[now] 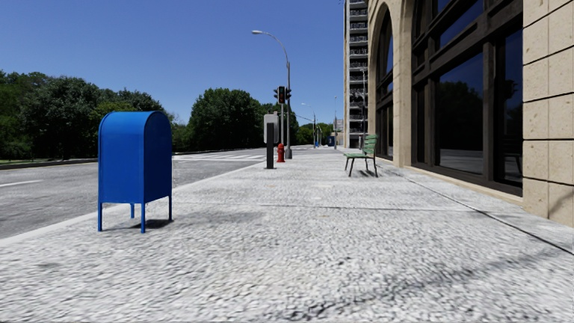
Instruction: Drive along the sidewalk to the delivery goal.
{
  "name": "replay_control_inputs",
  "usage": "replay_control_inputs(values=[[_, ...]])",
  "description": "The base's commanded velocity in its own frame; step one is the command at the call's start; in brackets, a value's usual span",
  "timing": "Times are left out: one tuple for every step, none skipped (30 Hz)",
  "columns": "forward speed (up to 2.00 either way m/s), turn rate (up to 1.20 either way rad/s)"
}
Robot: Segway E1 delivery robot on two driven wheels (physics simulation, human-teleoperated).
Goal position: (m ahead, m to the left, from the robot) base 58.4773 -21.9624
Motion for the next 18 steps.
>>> replay_control_inputs(values=[[1.3, 0.0], [1.3, 0.0], [1.3, 0.0], [1.3, 0.0], [1.3, 0.0], [1.3, 0.0], [1.3, 0.0], [1.3, 0.0], [1.3, 0.0], [1.3, 0.0], [1.3, 0.0], [1.3, 0.0], [1.3, 0.0], [1.3, 0.0], [1.3, 0.0], [1.3, 0.0], [1.3, 0.0], [1.3, 0.0]])
